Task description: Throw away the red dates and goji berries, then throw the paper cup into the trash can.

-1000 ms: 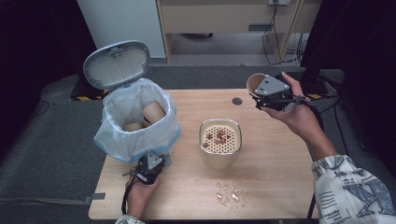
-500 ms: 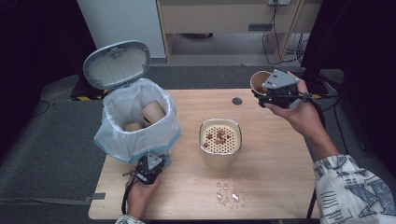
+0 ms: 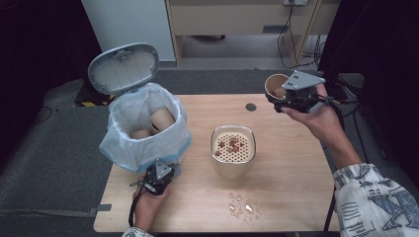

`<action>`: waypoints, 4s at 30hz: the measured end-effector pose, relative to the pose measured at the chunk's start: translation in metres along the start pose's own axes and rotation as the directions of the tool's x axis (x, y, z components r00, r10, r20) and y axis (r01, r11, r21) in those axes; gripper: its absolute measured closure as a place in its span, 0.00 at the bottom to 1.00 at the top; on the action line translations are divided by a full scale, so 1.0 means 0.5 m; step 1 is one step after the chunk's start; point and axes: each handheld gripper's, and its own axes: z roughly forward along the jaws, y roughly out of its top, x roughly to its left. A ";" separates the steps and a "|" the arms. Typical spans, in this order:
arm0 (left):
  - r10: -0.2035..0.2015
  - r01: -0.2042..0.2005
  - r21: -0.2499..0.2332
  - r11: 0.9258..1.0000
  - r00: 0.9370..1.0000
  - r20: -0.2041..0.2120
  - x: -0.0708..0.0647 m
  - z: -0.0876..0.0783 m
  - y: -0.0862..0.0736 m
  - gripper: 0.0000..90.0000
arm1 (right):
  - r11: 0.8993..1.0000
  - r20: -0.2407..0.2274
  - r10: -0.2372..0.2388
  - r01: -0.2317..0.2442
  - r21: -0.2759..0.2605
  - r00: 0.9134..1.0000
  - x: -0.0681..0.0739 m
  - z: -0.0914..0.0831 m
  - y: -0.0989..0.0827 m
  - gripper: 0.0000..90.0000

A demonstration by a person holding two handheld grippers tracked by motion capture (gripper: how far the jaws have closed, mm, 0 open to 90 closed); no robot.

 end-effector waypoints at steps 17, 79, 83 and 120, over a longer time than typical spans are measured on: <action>0.000 0.000 0.000 1.000 1.000 0.000 0.000 0.000 0.000 0.97 | 0.997 -0.067 0.060 -0.064 -0.047 0.996 -0.004 -0.006 0.019 0.35; 0.004 -0.004 0.003 1.000 1.000 -0.003 -0.001 0.000 0.000 0.97 | 0.984 -0.325 0.137 -0.165 -0.059 0.936 0.056 0.041 0.127 0.35; 0.004 -0.003 0.003 1.000 1.000 -0.003 -0.001 0.000 0.000 0.97 | 0.985 -0.341 0.136 -0.165 -0.058 0.930 0.065 0.047 0.138 0.35; 0.009 -0.009 0.003 1.000 1.000 -0.006 -0.002 0.000 0.000 0.97 | 0.985 -0.440 0.140 -0.171 -0.033 0.887 0.181 0.133 0.244 0.34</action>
